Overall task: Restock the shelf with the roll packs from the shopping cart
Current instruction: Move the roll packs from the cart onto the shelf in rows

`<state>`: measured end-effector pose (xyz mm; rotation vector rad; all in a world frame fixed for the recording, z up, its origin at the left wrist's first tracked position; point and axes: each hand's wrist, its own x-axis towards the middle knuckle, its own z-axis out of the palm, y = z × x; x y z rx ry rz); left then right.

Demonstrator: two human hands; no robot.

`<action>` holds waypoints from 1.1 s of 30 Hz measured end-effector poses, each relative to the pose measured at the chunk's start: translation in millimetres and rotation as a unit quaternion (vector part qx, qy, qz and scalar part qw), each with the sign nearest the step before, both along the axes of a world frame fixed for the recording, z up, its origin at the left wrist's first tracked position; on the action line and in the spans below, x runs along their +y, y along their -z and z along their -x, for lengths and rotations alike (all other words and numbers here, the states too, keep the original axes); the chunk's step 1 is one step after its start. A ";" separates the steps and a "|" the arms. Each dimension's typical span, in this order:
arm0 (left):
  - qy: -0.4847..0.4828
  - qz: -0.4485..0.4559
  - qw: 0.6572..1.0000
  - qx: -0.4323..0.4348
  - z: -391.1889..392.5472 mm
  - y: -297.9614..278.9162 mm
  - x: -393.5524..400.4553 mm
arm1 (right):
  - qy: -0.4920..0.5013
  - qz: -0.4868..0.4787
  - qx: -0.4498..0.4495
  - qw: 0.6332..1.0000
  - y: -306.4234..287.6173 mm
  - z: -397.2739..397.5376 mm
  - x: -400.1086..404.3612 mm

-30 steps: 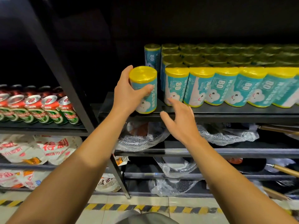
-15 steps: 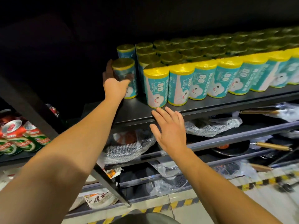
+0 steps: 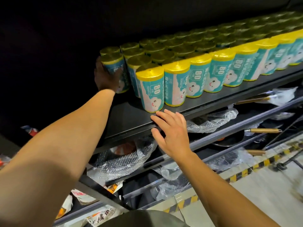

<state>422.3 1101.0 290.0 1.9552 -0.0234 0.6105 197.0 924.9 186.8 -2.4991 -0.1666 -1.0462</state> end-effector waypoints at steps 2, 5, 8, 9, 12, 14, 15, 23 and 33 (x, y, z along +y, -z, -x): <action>-0.008 0.003 1.000 -0.005 0.8 0.7 -0.9 | -0.002 -0.003 0.003 1.000 -0.7 1.2 0.3; -0.018 -0.009 1.000 -0.002 6.3 0.6 -8.2 | -0.004 -0.008 0.018 1.000 -3.5 3.9 1.0; -0.066 -0.036 0.995 0.070 17.3 -4.0 -18.4 | -0.005 -0.013 0.044 0.999 -7.6 6.5 2.0; -0.074 -0.033 0.990 0.111 24.1 -6.6 -20.8 | -0.006 -0.016 0.055 0.998 -9.0 7.8 1.5; -0.062 -0.037 0.980 0.186 51.5 -6.8 -16.4 | -0.012 -0.014 0.081 0.997 -13.9 11.0 1.3; -0.031 -0.014 0.985 0.169 78.1 0.3 -13.0 | -0.009 -0.018 0.098 0.995 -17.6 13.3 1.3; -0.021 -0.007 0.987 0.162 96.6 3.2 -12.7 | -0.005 -0.031 0.102 0.994 -19.3 15.6 0.5; 0.030 -0.129 0.990 0.051 249.1 29.2 -25.7 | -0.012 -0.093 0.152 0.984 -31.9 86.1 -35.4; 0.224 -0.214 0.950 0.038 388.9 72.2 -137.9 | 0.088 -0.097 0.234 0.963 -16.6 222.7 -137.4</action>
